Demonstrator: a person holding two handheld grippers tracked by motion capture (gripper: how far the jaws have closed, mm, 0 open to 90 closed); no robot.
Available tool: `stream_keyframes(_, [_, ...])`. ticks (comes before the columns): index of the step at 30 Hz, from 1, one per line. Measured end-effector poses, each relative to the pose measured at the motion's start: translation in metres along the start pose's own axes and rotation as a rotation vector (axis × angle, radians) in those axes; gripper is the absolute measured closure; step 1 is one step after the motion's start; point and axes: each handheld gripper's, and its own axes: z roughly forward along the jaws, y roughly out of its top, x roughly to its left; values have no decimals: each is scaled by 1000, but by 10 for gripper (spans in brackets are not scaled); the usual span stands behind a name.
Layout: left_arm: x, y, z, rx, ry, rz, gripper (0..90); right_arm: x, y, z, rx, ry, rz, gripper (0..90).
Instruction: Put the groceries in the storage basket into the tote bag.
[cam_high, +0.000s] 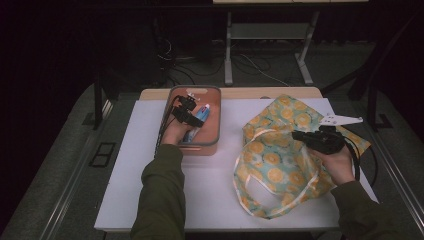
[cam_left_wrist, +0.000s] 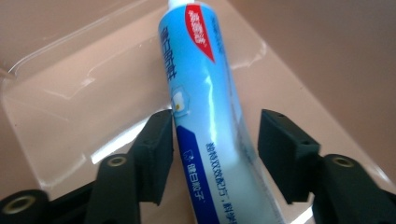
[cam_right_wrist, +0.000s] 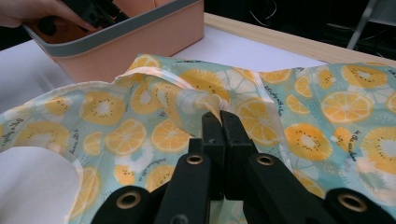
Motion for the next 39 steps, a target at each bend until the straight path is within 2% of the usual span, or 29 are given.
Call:
stream_keyframes(4, [-3, 0, 1, 11, -7, 26, 499, 0, 0, 0, 3, -1, 0, 893])
stream_keyframes(5, [-3, 1, 0, 12, -17, 18, 540, 0, 0, 0, 2, -1, -1, 894])
stream_keyframes(7, [-4, 1, -1, -5, -42, 31, 610, 0, 0, 0, 2, -2, -1, 894])
stream_keyframes(9, [-6, 1, -1, 5, -64, 34, 683, 0, -1, 0, 2, -3, -1, 894])
stream_keyframes(10, [-8, 1, -1, 13, -61, 49, 711, 0, -1, 0, 1, -2, -2, 894])
stream_keyframes(12, [-9, 2, -2, 16, -56, 51, 729, 0, -1, 0, 1, -4, 0, 894])
stream_keyframes(19, [-8, 3, -7, 13, -25, 67, 746, 0, -1, 0, 4, -3, -1, 893])
stream_keyframes(23, [-5, 7, -17, -29, -40, 57, 747, -1, -1, 0, 3, -3, 1, 894])
stream_keyframes(27, [0, 12, -34, -78, -32, 46, 749, -1, -1, 0, 3, -2, 3, 893])
stream_keyframes(31, [-2, 19, -51, -110, -43, 58, 751, -2, -1, 1, 4, -1, 5, 894])
stream_keyframes(35, [-8, 24, -63, -143, -72, 73, 751, -1, -2, 1, 5, -1, 6, 893])
stream_keyframes(39, [-16, 24, -71, -149, -99, 101, 752, -2, -2, 1, 4, -3, 5, 894])
